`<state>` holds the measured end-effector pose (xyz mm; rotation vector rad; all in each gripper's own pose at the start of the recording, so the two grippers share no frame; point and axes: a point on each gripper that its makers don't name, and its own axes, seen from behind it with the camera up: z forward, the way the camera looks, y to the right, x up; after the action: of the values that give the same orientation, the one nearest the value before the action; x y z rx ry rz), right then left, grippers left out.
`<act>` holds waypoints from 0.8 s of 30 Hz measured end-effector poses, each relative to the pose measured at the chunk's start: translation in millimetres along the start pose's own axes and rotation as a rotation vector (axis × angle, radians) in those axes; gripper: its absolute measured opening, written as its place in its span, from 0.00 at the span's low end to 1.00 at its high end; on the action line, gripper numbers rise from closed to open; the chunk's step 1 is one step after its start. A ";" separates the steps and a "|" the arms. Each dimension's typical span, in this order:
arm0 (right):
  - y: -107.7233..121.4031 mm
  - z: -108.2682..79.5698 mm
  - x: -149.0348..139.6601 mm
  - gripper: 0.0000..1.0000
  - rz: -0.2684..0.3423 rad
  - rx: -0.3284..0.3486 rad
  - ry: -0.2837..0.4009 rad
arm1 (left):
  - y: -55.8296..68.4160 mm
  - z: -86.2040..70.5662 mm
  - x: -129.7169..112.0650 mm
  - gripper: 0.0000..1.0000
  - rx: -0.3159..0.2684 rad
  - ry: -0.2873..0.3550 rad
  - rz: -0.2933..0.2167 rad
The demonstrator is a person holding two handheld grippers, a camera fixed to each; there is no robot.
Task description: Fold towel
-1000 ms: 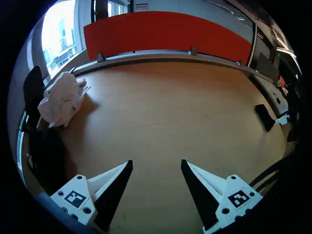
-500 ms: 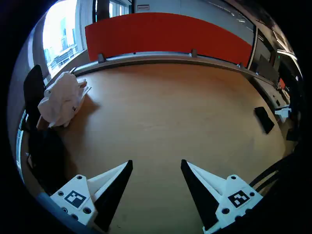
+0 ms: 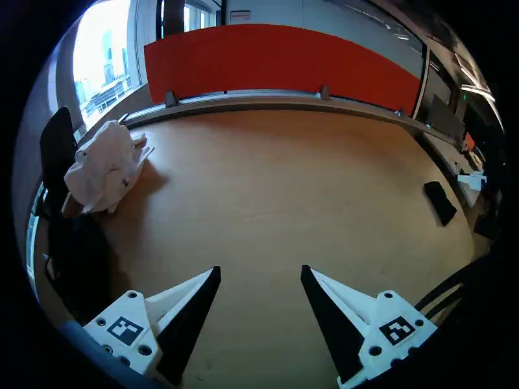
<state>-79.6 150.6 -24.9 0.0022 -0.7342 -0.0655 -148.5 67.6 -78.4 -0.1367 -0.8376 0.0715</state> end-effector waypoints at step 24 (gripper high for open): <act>-58.7 -26.3 100.7 1.00 0.071 0.065 0.395 | -4.0 -0.5 27.0 0.91 0.004 0.066 0.011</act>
<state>9.1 85.4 21.5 0.0498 -0.3408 0.0272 -130.1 66.7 -58.3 -0.1394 -0.7704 0.0779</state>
